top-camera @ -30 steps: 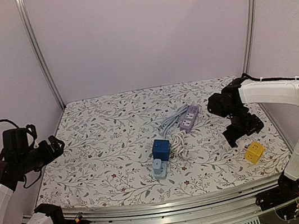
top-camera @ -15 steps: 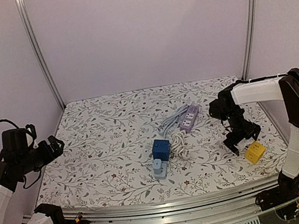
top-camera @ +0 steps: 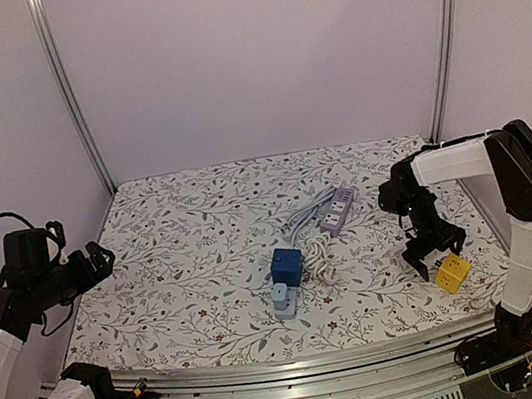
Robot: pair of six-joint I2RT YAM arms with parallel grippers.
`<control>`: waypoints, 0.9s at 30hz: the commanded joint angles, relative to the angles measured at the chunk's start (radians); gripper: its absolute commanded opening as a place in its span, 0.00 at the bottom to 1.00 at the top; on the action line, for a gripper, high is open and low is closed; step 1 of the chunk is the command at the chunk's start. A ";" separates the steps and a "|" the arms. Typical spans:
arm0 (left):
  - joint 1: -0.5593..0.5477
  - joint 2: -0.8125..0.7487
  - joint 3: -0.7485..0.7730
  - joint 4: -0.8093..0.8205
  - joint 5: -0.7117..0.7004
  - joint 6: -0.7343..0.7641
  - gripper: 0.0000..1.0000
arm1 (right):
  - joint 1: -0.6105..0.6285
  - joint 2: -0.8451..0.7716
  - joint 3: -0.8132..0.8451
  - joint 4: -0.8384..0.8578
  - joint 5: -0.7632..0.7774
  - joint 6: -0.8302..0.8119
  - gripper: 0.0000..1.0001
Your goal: Insert the plug
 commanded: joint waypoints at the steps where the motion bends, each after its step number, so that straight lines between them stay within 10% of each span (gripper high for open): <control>1: -0.005 0.007 -0.014 0.004 0.007 0.016 1.00 | -0.007 0.036 -0.009 -0.011 0.011 0.008 0.92; 27: -0.004 0.016 -0.014 0.003 0.004 0.011 0.99 | -0.014 0.075 0.095 -0.037 -0.045 -0.003 0.41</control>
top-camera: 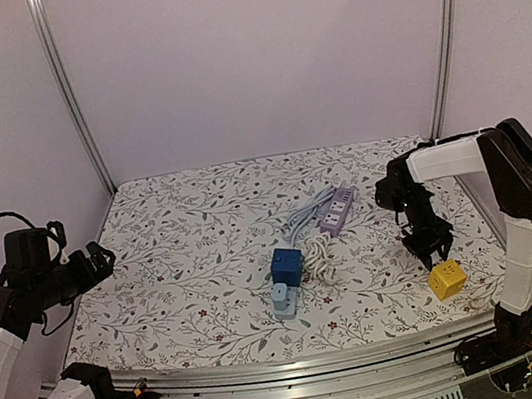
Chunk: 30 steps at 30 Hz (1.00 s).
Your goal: Insert the plug
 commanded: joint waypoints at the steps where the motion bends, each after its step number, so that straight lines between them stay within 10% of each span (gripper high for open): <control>1: -0.004 0.009 -0.015 0.002 0.004 0.008 1.00 | -0.003 0.017 0.060 -0.026 -0.053 -0.001 0.41; 30: -0.002 0.047 -0.005 -0.008 0.001 0.006 0.99 | -0.004 0.005 0.010 -0.063 -0.010 0.084 0.43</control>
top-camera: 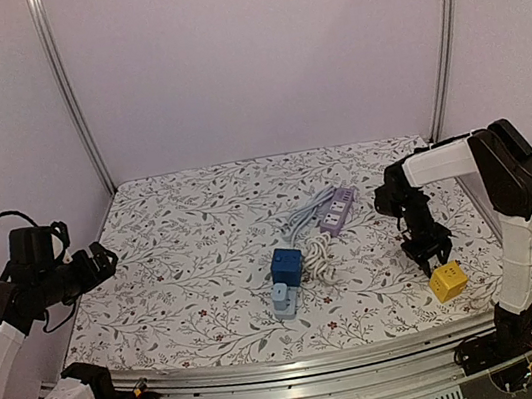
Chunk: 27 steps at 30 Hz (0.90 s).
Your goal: Insert the plug
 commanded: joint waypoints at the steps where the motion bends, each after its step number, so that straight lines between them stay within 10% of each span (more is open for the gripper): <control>1: -0.002 0.009 -0.006 -0.008 0.001 0.007 1.00 | -0.004 -0.044 0.003 -0.064 0.044 0.027 0.43; 27: 0.003 -0.009 -0.004 -0.006 0.003 0.003 1.00 | -0.004 -0.043 0.023 -0.103 0.088 0.018 0.14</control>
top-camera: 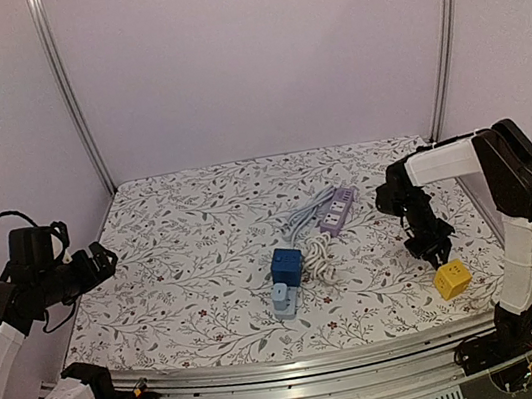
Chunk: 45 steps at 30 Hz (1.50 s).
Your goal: Insert the plug
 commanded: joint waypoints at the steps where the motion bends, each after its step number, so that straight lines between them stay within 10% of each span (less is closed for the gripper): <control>1: 0.003 -0.006 -0.004 -0.006 0.003 0.002 1.00 | -0.003 -0.013 0.050 -0.104 0.000 -0.003 0.13; 24: 0.003 0.001 -0.004 -0.005 0.006 -0.001 1.00 | 0.211 0.485 0.845 -0.222 -0.093 -0.043 0.13; 40: 0.003 0.018 -0.006 0.002 0.007 0.007 0.99 | 0.211 0.179 0.687 0.049 -0.123 -0.012 0.97; 45: 0.004 0.019 -0.004 0.001 0.005 0.008 1.00 | 0.212 0.006 0.469 0.177 -0.132 -0.004 0.99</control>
